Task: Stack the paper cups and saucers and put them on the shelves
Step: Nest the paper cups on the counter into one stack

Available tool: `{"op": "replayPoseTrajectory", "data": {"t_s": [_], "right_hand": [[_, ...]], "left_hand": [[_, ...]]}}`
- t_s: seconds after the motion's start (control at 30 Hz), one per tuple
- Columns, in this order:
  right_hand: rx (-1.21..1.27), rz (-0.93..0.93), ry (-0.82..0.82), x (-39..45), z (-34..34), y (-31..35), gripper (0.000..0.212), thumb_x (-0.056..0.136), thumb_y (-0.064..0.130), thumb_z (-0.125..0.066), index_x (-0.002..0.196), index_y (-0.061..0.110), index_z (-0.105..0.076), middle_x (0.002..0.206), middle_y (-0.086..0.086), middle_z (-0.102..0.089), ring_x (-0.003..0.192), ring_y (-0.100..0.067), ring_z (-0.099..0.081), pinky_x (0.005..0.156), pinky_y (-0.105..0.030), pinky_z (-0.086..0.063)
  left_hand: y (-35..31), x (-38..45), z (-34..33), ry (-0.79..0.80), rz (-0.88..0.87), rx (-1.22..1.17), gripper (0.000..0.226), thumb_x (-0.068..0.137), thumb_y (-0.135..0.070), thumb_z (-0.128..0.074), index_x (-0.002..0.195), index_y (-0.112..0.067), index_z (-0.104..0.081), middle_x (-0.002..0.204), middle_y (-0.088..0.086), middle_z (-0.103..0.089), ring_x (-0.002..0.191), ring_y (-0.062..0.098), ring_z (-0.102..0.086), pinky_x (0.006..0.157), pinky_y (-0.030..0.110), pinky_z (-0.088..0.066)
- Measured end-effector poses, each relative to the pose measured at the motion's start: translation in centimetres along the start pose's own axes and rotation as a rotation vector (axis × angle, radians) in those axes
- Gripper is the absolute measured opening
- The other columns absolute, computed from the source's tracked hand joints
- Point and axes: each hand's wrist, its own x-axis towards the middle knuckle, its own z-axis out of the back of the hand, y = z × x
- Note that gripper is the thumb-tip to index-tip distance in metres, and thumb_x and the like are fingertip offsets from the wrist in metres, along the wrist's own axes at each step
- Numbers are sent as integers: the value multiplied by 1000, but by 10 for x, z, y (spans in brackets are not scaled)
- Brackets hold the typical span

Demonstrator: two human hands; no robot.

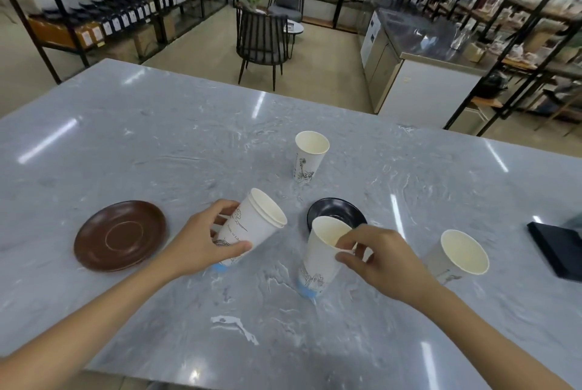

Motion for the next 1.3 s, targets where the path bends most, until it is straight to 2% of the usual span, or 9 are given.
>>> {"op": "replayPoseTrajectory", "data": {"t_s": [0.13,0.27,0.43,0.5,0.63,0.73,0.83,1.03,1.3], "right_hand": [[88,4,-82,20,23,1,11,85,22,-81,91,27,-75,88,11,-73,70,-10,-69,65,-10,-46],[175,29,-180,33,53,5,27,85,23,-81,85,45,-67,88,17,-73,81,-7,-71,64,-9,-47],[358,-8,-340,48,86,5,11,86,21,-80,89,30,-74,94,17,-74,87,-9,-73,63,-29,-63],[428,-5,-375,53,97,5,8,87,20,-78,92,25,-76,94,11,-76,89,-12,-74,66,-32,-65],[549,31,-401,61,109,9,6,90,18,-76,93,23,-76,96,5,-77,92,-16,-75,73,-32,-65],[612,71,-375,67,107,16,9,90,15,-76,91,24,-77,96,4,-77,92,-16,-75,74,-29,-64],[636,94,-344,72,100,21,9,89,12,-76,91,21,-77,95,4,-77,91,-16,-75,74,-31,-64],[627,175,-406,81,76,26,12,87,16,-76,97,21,-80,105,5,-76,94,-19,-75,70,-29,-64],[564,271,-538,91,29,32,18,84,29,-76,100,26,-83,103,8,-74,97,-19,-72,68,-29,-63]], "left_hand": [[4,2,3,-8,32,8,68,71,-32,-94,128,-36,-57,120,-20,-64,106,9,-68,81,27,-59],[3,7,11,-3,49,20,67,72,-29,-94,127,-37,-56,120,-19,-65,103,8,-69,75,19,-55],[-4,15,22,6,40,1,67,73,-31,-93,131,-33,-58,124,-11,-68,110,9,-68,77,18,-54],[-12,20,28,14,21,-14,68,71,-37,-93,129,-39,-57,124,-14,-67,111,7,-68,75,17,-56],[-35,28,36,36,-37,-64,72,60,-60,-89,124,-47,-60,122,-16,-69,109,-1,-67,79,24,-59],[-50,35,39,37,-88,-105,72,60,-65,-89,125,-49,-61,123,-12,-71,113,9,-69,89,36,-61],[-62,36,42,42,-130,-142,75,58,-71,-88,125,-50,-62,123,-11,-72,114,15,-70,90,39,-62],[-79,34,47,36,-165,-166,78,61,-68,-87,130,-42,-61,124,-14,-73,116,14,-69,88,36,-60],[-85,34,43,28,-162,-153,75,64,-57,-86,132,-38,-60,122,-18,-72,117,10,-67,92,34,-59]]}}
